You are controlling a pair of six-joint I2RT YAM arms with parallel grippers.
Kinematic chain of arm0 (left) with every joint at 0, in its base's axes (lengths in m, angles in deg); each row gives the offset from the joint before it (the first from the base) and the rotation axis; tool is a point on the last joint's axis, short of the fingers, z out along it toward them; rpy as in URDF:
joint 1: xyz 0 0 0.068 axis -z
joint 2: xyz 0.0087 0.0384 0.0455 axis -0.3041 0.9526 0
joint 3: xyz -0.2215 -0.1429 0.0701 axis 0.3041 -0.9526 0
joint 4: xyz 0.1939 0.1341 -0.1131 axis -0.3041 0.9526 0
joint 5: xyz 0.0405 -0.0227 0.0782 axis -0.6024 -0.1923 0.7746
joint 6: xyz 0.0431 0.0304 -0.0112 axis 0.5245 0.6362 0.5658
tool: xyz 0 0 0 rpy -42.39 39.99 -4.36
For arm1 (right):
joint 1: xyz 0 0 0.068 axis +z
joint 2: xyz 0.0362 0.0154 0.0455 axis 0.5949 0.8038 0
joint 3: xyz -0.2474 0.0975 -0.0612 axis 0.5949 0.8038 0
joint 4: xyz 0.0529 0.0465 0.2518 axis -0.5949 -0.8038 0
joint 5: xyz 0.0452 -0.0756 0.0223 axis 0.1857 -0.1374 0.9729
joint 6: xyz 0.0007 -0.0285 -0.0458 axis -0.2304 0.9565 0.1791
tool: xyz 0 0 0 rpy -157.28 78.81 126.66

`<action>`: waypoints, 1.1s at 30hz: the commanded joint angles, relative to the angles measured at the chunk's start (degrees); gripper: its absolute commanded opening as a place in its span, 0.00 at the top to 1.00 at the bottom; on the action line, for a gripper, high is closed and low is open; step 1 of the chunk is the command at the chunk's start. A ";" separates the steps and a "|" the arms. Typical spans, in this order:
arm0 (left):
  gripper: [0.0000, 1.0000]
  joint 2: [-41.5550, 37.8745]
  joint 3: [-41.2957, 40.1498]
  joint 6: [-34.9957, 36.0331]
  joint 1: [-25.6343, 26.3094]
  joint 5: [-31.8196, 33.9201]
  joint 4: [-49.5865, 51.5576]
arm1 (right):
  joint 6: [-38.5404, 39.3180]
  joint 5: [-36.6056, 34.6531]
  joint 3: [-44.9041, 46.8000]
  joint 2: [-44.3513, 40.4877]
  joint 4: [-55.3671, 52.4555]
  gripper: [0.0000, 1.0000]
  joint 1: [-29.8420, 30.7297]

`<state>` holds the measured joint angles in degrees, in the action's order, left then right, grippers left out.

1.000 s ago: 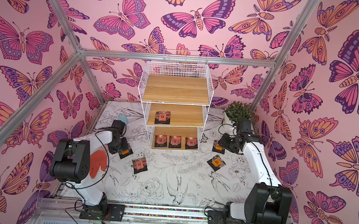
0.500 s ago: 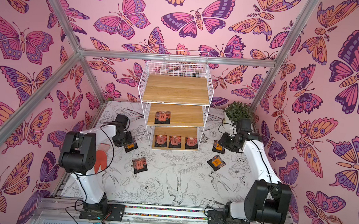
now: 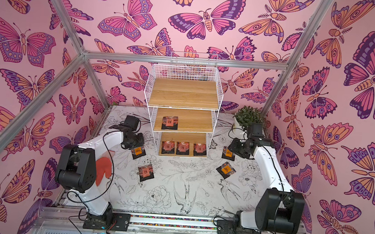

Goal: Remove the tea bags from the shelf
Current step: Adjust the tea bag at the center of the board.

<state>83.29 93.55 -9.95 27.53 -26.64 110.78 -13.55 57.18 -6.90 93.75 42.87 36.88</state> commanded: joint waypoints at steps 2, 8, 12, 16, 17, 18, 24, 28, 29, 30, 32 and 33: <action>0.81 1.86 -0.37 -2.49 0.09 -3.81 -2.03 | 0.66 -0.66 -1.47 -0.02 -0.96 0.55 -0.38; 0.83 5.40 0.42 -3.77 0.64 -7.04 -4.89 | 0.71 -0.81 -1.48 -0.29 -1.03 0.55 -0.38; 0.83 7.33 0.79 -4.07 1.65 -7.93 -5.66 | 0.68 -0.71 -1.44 -0.20 -1.12 0.55 -0.38; 0.83 8.66 0.59 -4.08 2.51 -7.91 -5.85 | 0.77 -0.70 -1.47 -0.20 -1.12 0.55 -0.38; 0.83 8.75 0.40 -4.01 2.63 -7.77 -5.84 | 0.76 -0.68 -1.32 -0.20 -1.12 0.55 -0.38; 0.83 8.79 0.23 -4.00 2.74 -7.61 -5.89 | 0.75 -0.77 -1.32 -0.29 -1.13 0.55 -0.38; 0.84 8.41 -1.35 -3.55 2.94 -6.57 -5.30 | 0.66 -0.68 -1.31 -0.33 -1.18 0.55 -0.38; 0.84 7.98 -2.01 -3.38 3.01 -5.46 -4.23 | 0.69 -0.68 -1.29 -0.38 -1.03 0.55 -0.38; 0.84 7.89 -2.21 -3.39 3.01 -5.37 -4.11 | 0.73 -0.64 -1.23 -0.45 -1.03 0.55 -0.38; 0.84 7.75 -2.21 -3.29 3.02 -5.33 -3.97 | 0.63 -0.61 -1.22 -0.44 -1.03 0.55 -0.39; 0.84 7.67 -2.29 -3.28 3.01 -4.91 -3.42 | 0.64 -0.67 -1.22 -0.55 -1.03 0.55 -0.38; 0.84 7.58 -2.28 -3.16 3.03 -4.64 -3.06 | 0.62 -0.63 -1.22 -0.55 -1.03 0.55 -0.38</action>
<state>91.55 92.17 -13.45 30.37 -32.68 105.54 -13.55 57.18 -6.90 93.75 42.87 36.88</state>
